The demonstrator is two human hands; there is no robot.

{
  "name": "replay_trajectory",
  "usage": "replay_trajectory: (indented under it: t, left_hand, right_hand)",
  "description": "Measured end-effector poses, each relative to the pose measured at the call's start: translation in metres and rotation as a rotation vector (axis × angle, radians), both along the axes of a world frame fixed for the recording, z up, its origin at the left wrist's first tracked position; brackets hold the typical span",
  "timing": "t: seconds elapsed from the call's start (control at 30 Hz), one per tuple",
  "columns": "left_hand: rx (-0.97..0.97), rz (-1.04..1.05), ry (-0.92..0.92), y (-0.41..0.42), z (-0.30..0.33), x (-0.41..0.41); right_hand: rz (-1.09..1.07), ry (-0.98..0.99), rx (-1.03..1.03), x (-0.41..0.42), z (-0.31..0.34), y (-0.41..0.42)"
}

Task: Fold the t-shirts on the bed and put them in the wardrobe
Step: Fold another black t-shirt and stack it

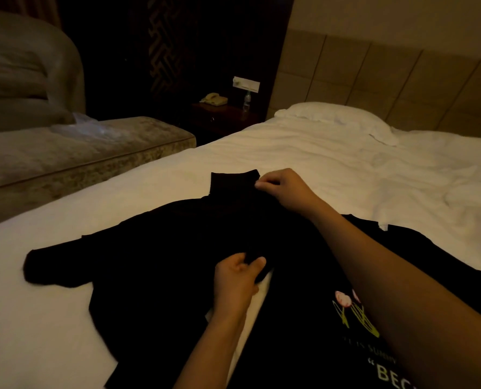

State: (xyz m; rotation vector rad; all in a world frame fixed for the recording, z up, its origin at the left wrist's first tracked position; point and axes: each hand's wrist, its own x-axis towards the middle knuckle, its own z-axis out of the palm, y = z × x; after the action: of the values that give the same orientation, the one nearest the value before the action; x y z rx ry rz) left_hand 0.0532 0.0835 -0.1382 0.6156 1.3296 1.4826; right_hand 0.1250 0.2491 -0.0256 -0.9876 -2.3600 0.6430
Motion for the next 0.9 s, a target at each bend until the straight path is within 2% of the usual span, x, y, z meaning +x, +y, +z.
replay_trajectory:
  t: [0.2,0.27,0.37,0.53,0.6,0.73,0.9]
  left_hand:
    - [0.087,0.168,0.329,0.006,-0.003,-0.007]
    - [0.126,0.195,0.263,0.008,0.001,-0.009]
    - [0.187,0.245,-0.037,0.01,0.012,-0.016]
    - [0.211,0.426,-0.059,0.011,0.023,-0.04]
    - [0.151,0.465,-0.067,0.014,0.017,-0.048]
    - [0.009,0.462,-0.144,0.021,0.003,-0.053]
    - [-0.027,0.407,-0.063,0.024,0.003,-0.051]
  right_hand:
    - [-0.021,0.12,-0.037,-0.017,0.004,0.011]
    - [-0.016,0.111,-0.042,-0.025,0.004,0.016]
    - [-0.02,0.141,-0.05,-0.039,0.005,0.027]
    - [-0.023,0.18,-0.067,-0.057,-0.005,0.042]
    - [-0.03,0.112,-0.08,-0.065,-0.02,0.05]
    - [-0.043,-0.325,-0.133,-0.078,-0.05,0.061]
    - [0.028,-0.325,-0.253,-0.095,-0.055,0.056]
